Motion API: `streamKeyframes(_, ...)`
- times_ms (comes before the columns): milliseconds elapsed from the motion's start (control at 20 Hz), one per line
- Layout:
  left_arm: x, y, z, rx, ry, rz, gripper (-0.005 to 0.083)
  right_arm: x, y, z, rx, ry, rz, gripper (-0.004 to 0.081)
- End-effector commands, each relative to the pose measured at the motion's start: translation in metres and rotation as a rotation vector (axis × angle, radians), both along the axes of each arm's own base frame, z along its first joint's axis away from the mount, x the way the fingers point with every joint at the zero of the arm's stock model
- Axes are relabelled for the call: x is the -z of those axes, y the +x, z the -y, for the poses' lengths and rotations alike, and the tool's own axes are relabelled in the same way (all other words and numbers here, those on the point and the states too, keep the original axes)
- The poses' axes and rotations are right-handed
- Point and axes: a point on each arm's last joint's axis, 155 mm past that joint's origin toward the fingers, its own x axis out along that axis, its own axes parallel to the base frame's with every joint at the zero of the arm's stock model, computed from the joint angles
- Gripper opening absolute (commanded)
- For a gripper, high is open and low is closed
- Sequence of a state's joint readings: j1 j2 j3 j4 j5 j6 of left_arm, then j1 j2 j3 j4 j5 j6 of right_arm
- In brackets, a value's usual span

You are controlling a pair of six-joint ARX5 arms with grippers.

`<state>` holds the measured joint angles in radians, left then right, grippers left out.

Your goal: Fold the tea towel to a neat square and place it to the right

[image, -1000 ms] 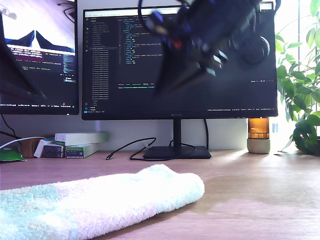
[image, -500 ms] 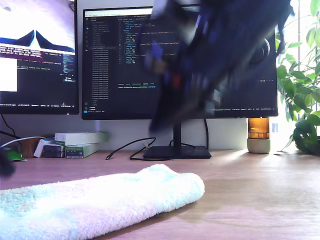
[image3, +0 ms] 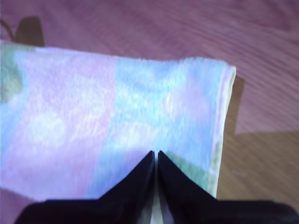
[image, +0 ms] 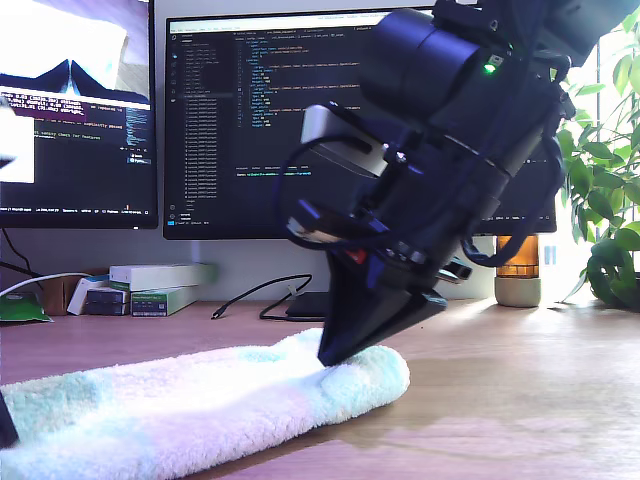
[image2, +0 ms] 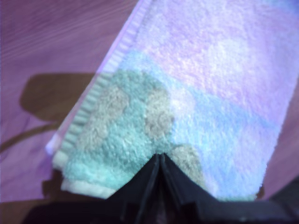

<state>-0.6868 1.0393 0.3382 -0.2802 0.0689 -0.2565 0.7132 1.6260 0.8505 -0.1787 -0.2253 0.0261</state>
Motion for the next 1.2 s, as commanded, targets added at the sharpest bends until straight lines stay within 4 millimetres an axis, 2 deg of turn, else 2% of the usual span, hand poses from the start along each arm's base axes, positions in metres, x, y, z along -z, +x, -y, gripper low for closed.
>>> streamKeyframes(0, 0.016, -0.004, -0.004, -0.002, 0.038, -0.04, -0.0021, 0.01, -0.001, 0.003, 0.006, -0.012, -0.017, -0.0013)
streamKeyframes(250, 0.034, -0.014, -0.008, -0.007, 0.075, -0.121, -0.0021, 0.044, -0.008, 0.01, 0.003, -0.078, -0.087, -0.0013)
streamKeyframes(450, 0.034, -0.026, 0.004, 0.026, 0.012, -0.184, -0.0021, 0.063, -0.004, 0.019, -0.032, -0.123, -0.086, -0.0013)
streamKeyframes(650, 0.028, -0.037, 0.02, 0.066, -0.075, -0.239, -0.0021, 0.059, 0.014, 0.018, -0.037, -0.115, -0.021, -0.0013)
streamKeyframes(850, 0.02, -0.032, 0.034, 0.092, -0.131, -0.209, -0.0021, 0.04, 0.035, 0.002, -0.051, -0.075, 0.06, -0.0013)
streamKeyframes(1150, 0.027, -0.025, 0.045, 0.084, -0.156, -0.208, -0.0021, 0.037, 0.038, -0.011, -0.087, -0.068, 0.077, -0.0013)
